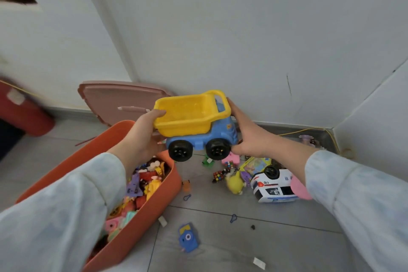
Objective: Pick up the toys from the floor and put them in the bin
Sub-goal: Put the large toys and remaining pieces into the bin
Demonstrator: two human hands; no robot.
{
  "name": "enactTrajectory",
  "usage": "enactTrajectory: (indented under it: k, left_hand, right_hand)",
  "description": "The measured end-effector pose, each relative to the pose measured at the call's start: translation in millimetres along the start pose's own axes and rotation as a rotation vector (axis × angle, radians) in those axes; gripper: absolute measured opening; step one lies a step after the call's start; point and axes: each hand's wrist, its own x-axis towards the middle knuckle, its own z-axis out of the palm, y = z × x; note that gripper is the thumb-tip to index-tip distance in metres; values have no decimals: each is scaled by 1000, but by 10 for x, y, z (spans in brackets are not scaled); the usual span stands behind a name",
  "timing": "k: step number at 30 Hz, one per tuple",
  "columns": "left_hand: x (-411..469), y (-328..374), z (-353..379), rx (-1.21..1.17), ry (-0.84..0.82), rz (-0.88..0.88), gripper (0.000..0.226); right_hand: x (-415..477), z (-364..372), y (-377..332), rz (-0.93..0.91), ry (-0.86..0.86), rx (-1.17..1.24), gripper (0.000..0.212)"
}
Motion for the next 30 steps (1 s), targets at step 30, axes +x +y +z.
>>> enactTrajectory:
  k: [30]
  left_hand:
    - [-678,-188,-2369,219,304,-404,54]
  right_hand:
    - [1388,2261,-900,603,-312,74,45]
